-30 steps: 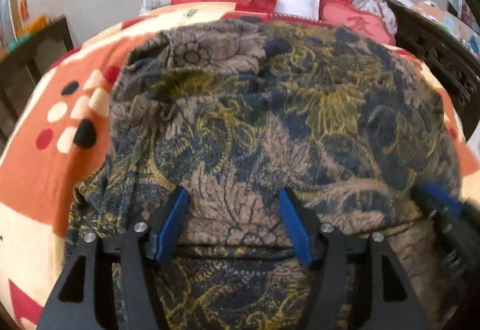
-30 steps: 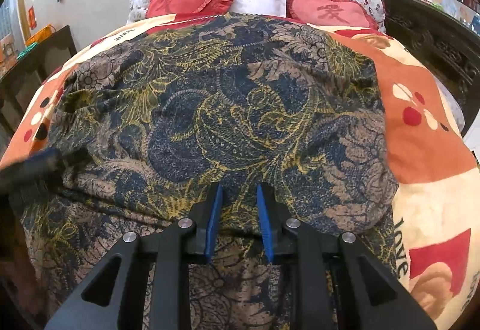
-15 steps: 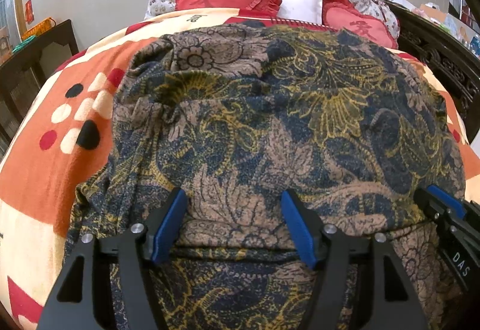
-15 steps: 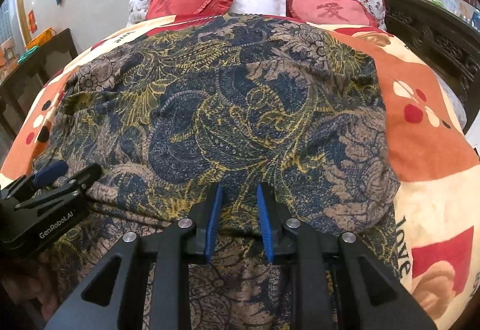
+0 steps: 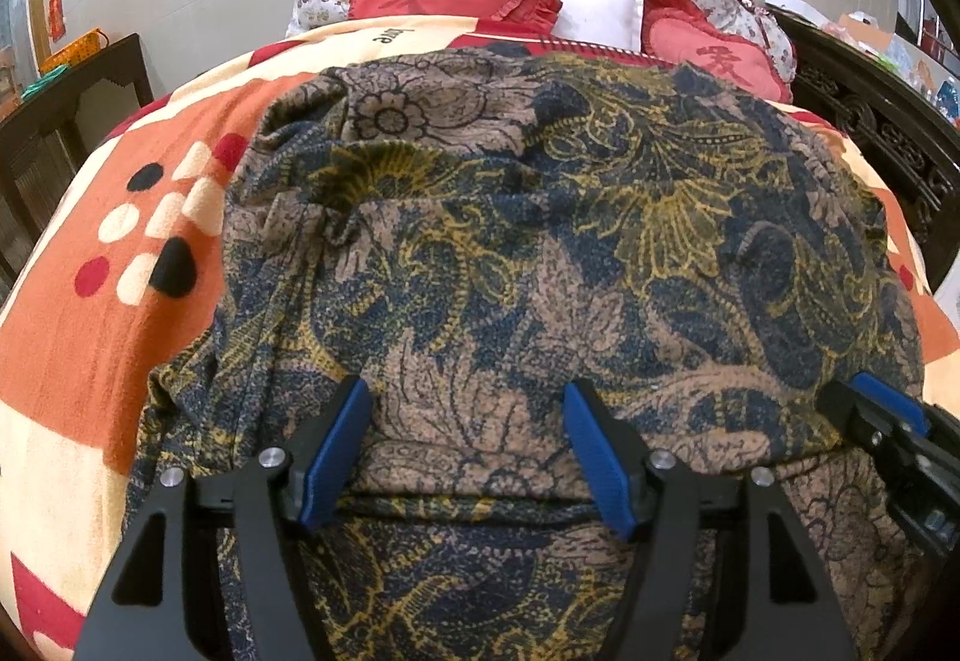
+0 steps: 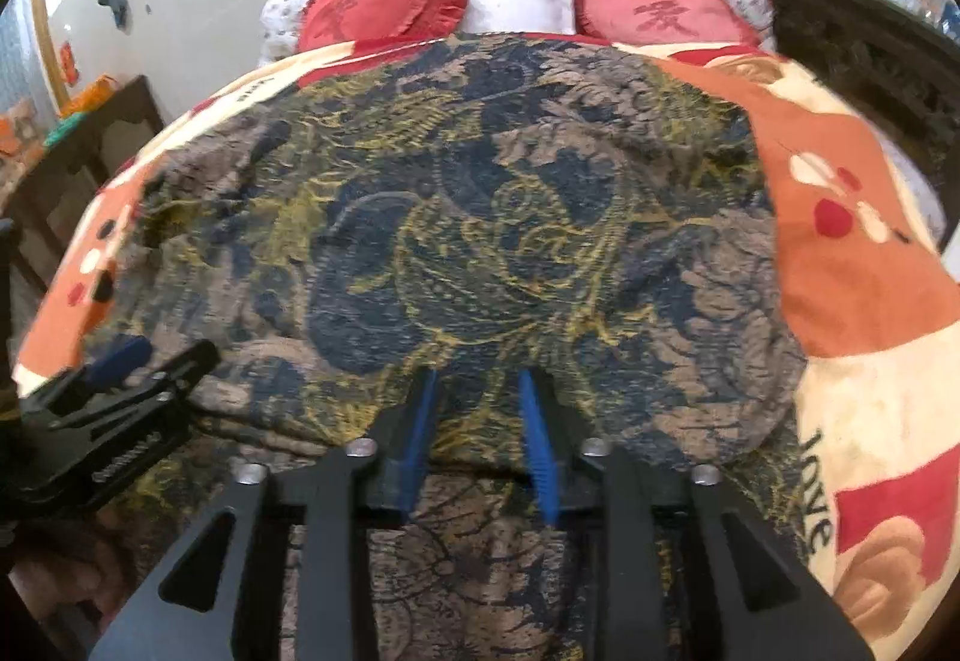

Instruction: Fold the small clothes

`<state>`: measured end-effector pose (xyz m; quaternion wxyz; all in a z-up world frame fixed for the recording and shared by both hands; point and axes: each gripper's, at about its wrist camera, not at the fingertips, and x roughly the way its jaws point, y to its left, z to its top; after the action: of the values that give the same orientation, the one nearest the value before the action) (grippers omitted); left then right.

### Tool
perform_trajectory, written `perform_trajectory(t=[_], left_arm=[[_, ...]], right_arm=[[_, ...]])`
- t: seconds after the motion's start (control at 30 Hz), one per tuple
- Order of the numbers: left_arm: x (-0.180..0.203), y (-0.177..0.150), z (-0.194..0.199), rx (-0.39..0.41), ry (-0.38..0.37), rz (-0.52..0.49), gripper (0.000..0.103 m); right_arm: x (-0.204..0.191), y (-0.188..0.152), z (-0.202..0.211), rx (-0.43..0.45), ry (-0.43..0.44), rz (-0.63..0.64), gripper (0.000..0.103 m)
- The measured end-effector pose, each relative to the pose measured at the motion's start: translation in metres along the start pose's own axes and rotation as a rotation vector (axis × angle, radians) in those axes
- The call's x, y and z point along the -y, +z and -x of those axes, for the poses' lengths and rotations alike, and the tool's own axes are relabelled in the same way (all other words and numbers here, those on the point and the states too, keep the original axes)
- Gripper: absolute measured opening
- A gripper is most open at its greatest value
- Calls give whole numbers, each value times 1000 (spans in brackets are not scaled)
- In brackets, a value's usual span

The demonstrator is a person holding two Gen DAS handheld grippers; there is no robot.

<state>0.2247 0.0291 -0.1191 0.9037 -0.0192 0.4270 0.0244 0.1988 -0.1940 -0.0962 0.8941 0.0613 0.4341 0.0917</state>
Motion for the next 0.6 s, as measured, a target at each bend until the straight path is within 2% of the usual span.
perform_trajectory(t=[0.03,0.07,0.1,0.17,0.2,0.3,0.43,0.6], left_arm=[[-1,0,0,-2,-11,2,75],[-2,2,-1,-9,-33,2,80],[-1,2,-1,-11,-53,-1,89],[0,5,-3,-26,-114,-16,100],[1,6,-4,-32,-123,-24,103],[3,9,-6,-37,-120,-30,103],[4,9,-8,-31,-117,-31,103],[11,4,-8,-28,-84,-53,102]], right_arm=[[2,1,0,1,35,-12,58],[5,1,1,3,73,-27,61],[8,2,0,2,99,-43,64],[10,3,-2,-16,112,-49,64],[9,5,-3,-27,115,-41,66],[-3,7,-7,-41,100,36,78],[-21,1,-13,-47,40,120,88],[-24,0,-16,-40,37,131,89]])
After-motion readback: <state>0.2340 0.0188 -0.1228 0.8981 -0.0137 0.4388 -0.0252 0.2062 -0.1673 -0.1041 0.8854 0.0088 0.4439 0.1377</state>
